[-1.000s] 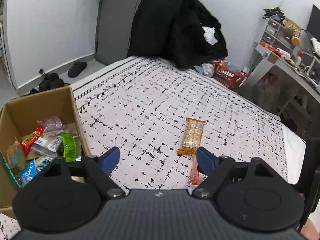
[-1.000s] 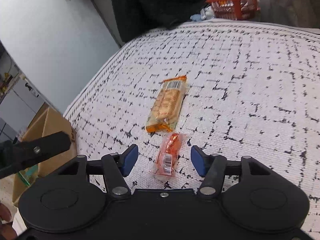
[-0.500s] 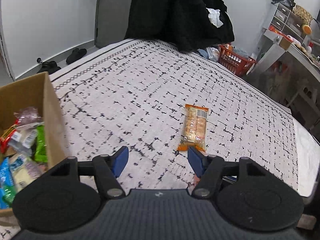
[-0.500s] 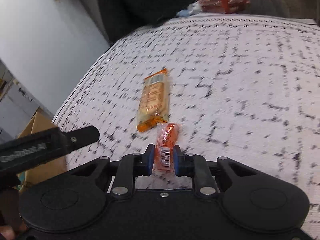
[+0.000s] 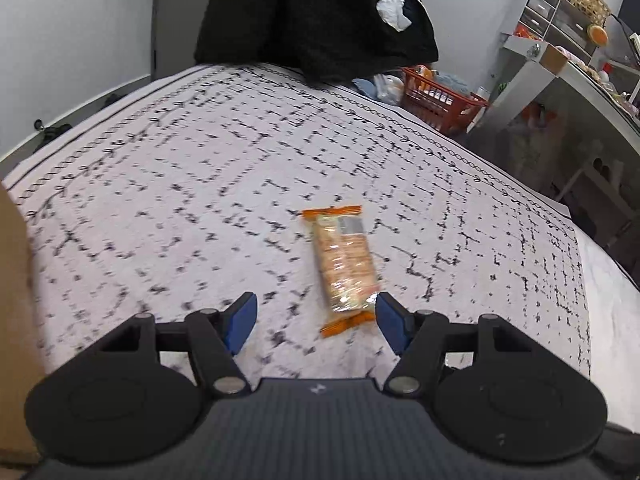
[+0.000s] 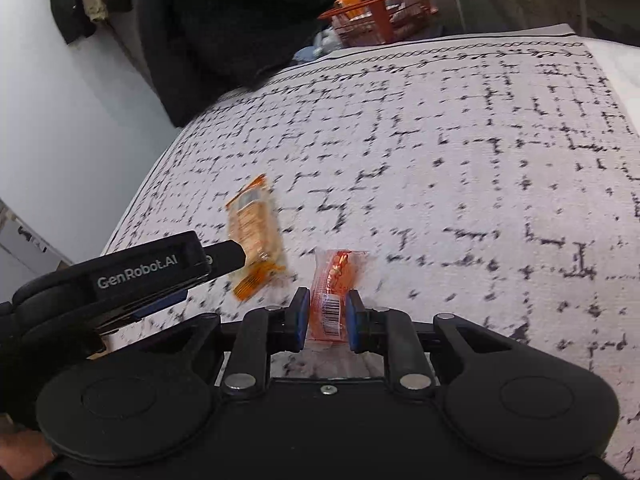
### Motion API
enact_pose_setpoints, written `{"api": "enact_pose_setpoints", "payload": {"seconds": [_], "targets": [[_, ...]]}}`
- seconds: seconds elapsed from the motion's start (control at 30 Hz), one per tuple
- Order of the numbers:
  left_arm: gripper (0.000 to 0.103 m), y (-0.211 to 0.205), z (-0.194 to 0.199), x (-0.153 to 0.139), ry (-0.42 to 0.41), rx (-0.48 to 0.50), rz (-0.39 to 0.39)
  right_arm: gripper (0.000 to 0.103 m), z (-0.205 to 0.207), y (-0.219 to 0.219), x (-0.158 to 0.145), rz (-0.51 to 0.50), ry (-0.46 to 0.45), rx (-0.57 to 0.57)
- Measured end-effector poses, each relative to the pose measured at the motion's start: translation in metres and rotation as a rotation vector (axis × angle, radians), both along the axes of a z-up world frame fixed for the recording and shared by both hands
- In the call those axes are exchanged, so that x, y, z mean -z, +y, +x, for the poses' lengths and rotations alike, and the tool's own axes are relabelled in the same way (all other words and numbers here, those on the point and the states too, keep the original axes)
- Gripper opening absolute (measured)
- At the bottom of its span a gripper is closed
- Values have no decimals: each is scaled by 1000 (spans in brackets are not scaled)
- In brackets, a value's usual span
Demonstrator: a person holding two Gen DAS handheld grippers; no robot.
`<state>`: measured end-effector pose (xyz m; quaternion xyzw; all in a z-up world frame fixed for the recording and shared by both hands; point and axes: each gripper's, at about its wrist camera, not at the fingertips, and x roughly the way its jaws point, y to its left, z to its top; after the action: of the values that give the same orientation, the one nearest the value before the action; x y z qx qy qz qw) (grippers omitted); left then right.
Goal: Organize snacks
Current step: 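Grasp the orange biscuit bar with the left tool while the right tool grasps the orange candy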
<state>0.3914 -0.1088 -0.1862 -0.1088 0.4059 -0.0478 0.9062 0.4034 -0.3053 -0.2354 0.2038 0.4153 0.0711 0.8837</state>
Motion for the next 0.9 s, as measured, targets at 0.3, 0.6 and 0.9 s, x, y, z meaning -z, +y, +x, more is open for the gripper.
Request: {"api": "enact_pose_setpoints", "payload": {"seconds": [0.3,0.6,0.9], "targets": [[65,-18,22,18,27,3,-24,21,9,-13,9,71,-5,55],[64,-27,38,30,28,-4,-35,37,15,-5,8,46,-45,47],[33,-6,25,15,23,-57,-40,39,18,16,6,-107,-81,15]]}}
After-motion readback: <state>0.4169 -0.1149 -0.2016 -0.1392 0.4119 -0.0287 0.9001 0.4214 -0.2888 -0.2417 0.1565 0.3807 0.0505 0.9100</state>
